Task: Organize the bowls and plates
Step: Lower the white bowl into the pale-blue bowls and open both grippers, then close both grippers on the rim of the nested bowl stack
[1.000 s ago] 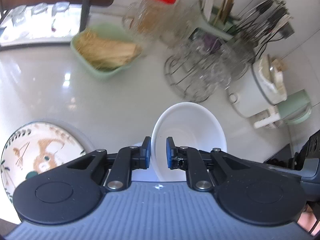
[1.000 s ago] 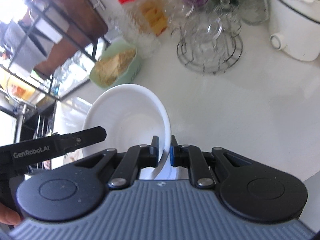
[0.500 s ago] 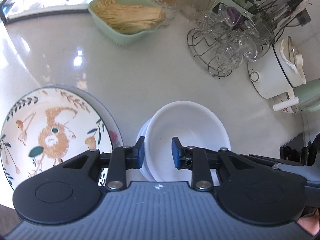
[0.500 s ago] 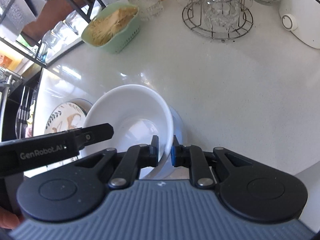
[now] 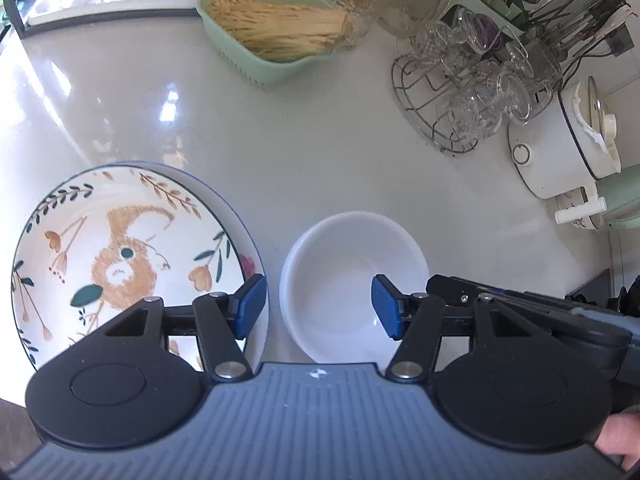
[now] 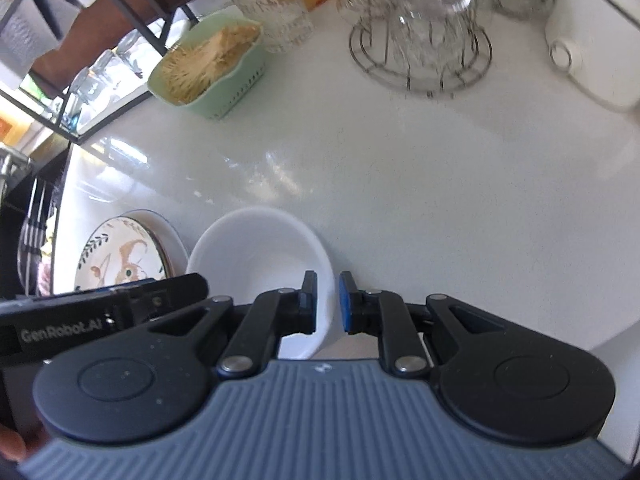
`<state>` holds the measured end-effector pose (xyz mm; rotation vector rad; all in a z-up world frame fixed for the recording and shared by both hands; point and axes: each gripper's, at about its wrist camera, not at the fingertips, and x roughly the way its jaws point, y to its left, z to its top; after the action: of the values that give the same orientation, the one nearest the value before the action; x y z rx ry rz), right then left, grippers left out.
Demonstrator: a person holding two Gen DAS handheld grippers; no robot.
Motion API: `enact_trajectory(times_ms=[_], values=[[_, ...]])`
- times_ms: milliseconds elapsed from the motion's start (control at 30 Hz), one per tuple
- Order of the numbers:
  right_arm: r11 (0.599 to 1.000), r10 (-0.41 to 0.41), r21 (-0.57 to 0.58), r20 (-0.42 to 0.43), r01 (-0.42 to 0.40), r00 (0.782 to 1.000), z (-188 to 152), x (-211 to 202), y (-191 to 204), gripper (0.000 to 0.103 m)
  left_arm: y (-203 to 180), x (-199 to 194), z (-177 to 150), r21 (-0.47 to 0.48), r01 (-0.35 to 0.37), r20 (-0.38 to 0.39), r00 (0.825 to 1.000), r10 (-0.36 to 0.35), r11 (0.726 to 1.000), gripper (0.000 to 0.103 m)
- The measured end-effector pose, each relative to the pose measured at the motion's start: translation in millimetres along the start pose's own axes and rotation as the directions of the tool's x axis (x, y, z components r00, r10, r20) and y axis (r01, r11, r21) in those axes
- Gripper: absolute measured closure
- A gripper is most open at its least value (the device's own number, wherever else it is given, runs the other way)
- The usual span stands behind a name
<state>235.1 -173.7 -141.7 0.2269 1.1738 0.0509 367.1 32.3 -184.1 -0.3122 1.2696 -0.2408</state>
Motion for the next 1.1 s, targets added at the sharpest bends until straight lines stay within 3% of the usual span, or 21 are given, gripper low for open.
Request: enact_trajectory(times_ms=[33, 67, 200, 400, 600, 733, 833, 1100], values=[[1.0, 0.003, 0.008, 0.002, -0.003, 1.0, 1.1, 0.3, -2.7, 0.065, 0.5, -0.6, 0.0, -0.001, -0.001, 0.005, 1.0, 0.001, 1.0, 0.039], [1.0, 0.006, 0.008, 0.006, -0.006, 1.0, 1.7, 1.2, -4.7, 0.063, 0.7, -0.9, 0.0, -0.001, 0.001, 0.01, 1.0, -0.001, 1.0, 0.039], [1.0, 0.008, 0.003, -0.03, -0.008, 1.0, 2.5, 15.8, -11.7, 0.066, 2.1, 4.1, 0.0, 0.012, -0.025, 0.02, 0.999, 0.025, 1.0, 0.039], [0.996, 0.058, 0.067, -0.102, -0.051, 0.993, -1.2, 40.1, -22.4, 0.066, 6.2, 7.0, -3.7, 0.019, -0.005, 0.045, 0.999, 0.004, 1.0, 0.039], [0.972, 0.133, 0.213, -0.168, -0.096, 0.977, -6.7, 61.4, -31.4, 0.076, 7.3, 9.1, -7.4, 0.015, 0.016, 0.051, 0.999, -0.017, 1.0, 0.039], [0.973, 0.134, 0.208, -0.163, -0.099, 0.978, -7.2, 63.0, -28.9, 0.089, 4.4, 12.1, -7.8, 0.01, 0.016, 0.044, 0.999, -0.016, 1.0, 0.039], [0.983, 0.104, 0.167, -0.144, -0.079, 0.984, -4.8, 59.6, -26.6, 0.09, -0.2, 13.3, -6.3, 0.024, 0.016, 0.042, 0.999, -0.017, 1.0, 0.039], [0.98, 0.072, 0.193, -0.126, -0.047, 0.989, -3.4, 53.6, -46.4, 0.091, -19.7, 26.9, -0.9, 0.098, 0.016, 0.018, 1.0, -0.018, 0.995, 0.039]])
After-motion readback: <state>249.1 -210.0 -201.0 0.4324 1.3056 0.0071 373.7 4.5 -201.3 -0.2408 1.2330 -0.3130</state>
